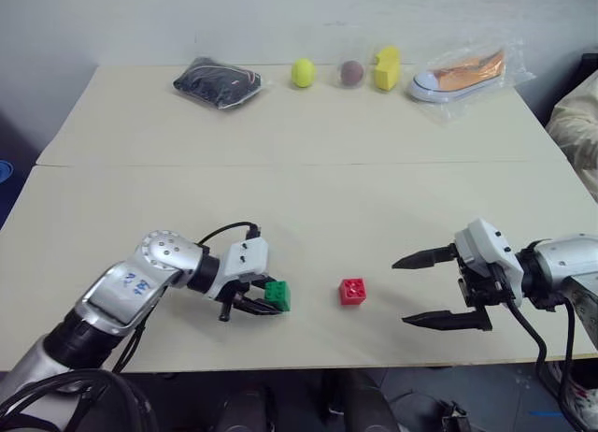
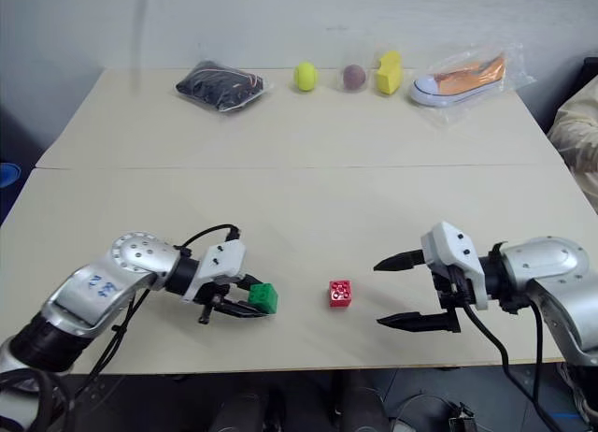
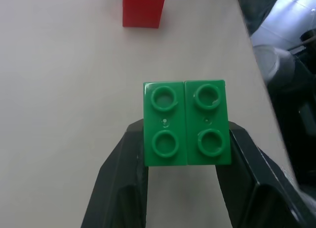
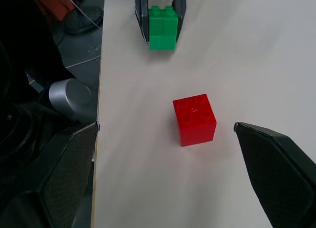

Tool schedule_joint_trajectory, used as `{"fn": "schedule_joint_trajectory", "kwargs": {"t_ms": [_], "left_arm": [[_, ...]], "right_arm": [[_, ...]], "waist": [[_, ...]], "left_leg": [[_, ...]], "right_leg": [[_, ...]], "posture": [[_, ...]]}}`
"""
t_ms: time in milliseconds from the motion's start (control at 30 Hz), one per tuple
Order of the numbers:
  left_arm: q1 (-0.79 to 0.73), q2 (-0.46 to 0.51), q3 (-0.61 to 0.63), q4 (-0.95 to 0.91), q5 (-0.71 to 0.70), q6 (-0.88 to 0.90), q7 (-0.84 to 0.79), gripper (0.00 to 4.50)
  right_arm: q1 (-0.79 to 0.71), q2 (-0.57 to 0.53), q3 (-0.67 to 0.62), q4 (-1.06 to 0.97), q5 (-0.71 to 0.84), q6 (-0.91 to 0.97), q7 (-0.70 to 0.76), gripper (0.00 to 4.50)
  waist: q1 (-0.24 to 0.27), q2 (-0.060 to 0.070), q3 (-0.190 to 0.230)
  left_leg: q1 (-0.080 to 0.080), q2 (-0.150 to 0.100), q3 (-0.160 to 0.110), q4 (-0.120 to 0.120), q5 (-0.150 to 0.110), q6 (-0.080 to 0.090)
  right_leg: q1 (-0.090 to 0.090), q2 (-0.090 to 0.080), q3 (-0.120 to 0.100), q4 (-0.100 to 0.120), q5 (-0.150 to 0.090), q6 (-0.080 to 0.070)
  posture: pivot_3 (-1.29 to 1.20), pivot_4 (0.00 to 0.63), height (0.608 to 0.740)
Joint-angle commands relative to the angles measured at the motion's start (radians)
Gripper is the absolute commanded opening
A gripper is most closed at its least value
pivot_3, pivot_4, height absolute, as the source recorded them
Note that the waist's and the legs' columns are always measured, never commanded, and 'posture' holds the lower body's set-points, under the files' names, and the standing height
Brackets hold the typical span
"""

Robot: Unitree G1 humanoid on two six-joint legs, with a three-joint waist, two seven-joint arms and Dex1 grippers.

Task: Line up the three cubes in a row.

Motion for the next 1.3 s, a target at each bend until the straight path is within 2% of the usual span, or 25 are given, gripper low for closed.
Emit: {"fn": "schedule_joint_trajectory", "kwargs": {"t_ms": [33,367,433,667,700,833,933,1000,1133,1200,1300], "left_arm": [[-0.038,-0.013,-0.025,0.020,0.048,-0.034,-0.024,1.49],[-0.094,-0.054,-0.086,0.057,0.137,-0.042,-0.068,1.49],[-0.099,-0.063,-0.083,0.055,0.139,-0.018,-0.063,2.24],[-0.078,-0.042,0.047,-0.060,-0.011,0.206,-0.065,4.30],[-0.073,-0.036,0.062,-0.075,-0.025,0.228,-0.060,4.48],[0.045,0.063,0.255,-0.155,-0.107,0.312,-0.034,4.48],[0.204,0.142,0.495,-0.195,-0.179,0.364,-0.032,4.48],[0.335,0.175,0.645,-0.198,-0.179,0.359,-0.027,4.48],[0.616,0.133,0.975,-0.164,-0.118,0.346,0.046,4.48],[0.707,0.084,1.086,-0.164,-0.109,0.353,0.092,4.48],[0.750,0.007,1.162,-0.185,-0.103,0.418,0.213,4.48]], "right_arm": [[0.019,-0.009,-0.039,-0.041,0.008,-0.016,-0.022,4.50],[0.052,0.016,-0.025,-0.056,0.012,-0.035,-0.079,4.50],[0.051,0.018,-0.023,-0.060,0.014,-0.035,-0.085,4.50],[0.028,0.028,-0.018,-0.049,0.030,-0.027,-0.088,4.50],[0.024,0.028,-0.018,-0.045,0.032,-0.026,-0.086,4.50],[-0.052,0.033,-0.002,0.003,0.050,-0.011,-0.069,4.50],[-0.119,0.035,0.003,0.019,0.087,0.018,-0.049,4.50],[-0.159,0.037,0.004,0.032,0.114,0.041,-0.037,4.50],[-0.233,0.047,0.030,0.062,0.137,0.072,-0.015,4.50],[-0.251,0.055,0.050,0.073,0.133,0.070,-0.001,4.50],[-0.281,0.075,0.078,0.098,0.113,0.056,0.013,4.50]], "waist": [[0.000,0.000,0.000],[0.016,0.000,0.000],[0.017,0.000,0.000],[0.016,0.000,0.000],[0.015,0.000,0.000],[0.000,0.000,0.000],[-0.010,0.000,0.000],[-0.014,0.000,0.000],[-0.011,0.000,0.000],[-0.005,0.000,0.000],[-0.002,0.000,0.000]], "left_leg": [[0.000,0.000,0.000,0.000,0.000,0.000],[0.000,0.000,-0.001,0.001,0.000,0.001],[0.000,-0.001,-0.001,0.001,0.001,0.001],[0.000,-0.001,-0.001,0.001,0.001,0.002],[0.000,-0.001,-0.001,0.001,0.001,0.002],[0.000,0.000,-0.001,0.000,0.001,0.001],[0.000,0.001,-0.003,0.000,0.001,0.001],[0.000,0.001,-0.003,0.000,0.001,0.001],[0.000,0.002,-0.004,-0.001,0.000,0.000],[-0.001,0.002,-0.004,-0.001,0.000,0.000],[-0.001,0.002,-0.006,-0.001,-0.001,0.001]], "right_leg": [[0.000,0.000,0.000,0.000,0.000,0.000],[0.001,-0.001,0.000,0.000,0.000,0.000],[0.001,-0.001,0.000,0.000,0.000,0.000],[0.001,-0.001,-0.001,0.000,0.000,0.001],[0.001,-0.001,-0.001,0.000,0.000,0.001],[0.001,-0.001,0.000,0.000,0.000,0.001],[0.001,-0.001,-0.002,0.000,0.000,0.000],[0.001,-0.001,-0.002,-0.001,0.000,0.000],[0.001,-0.001,-0.003,-0.002,0.000,-0.001],[0.001,-0.001,-0.003,-0.003,0.000,-0.001],[0.002,-0.003,-0.004,-0.005,0.000,0.000]], "posture": [[0.00,0.150,0.740],[0.00,0.150,0.740],[0.00,0.150,0.740],[0.00,0.150,0.740],[0.00,0.150,0.740],[0.00,0.150,0.740],[0.00,0.150,0.740],[0.00,0.150,0.740],[0.00,0.150,0.740],[0.00,0.150,0.740],[0.00,0.150,0.740]]}}
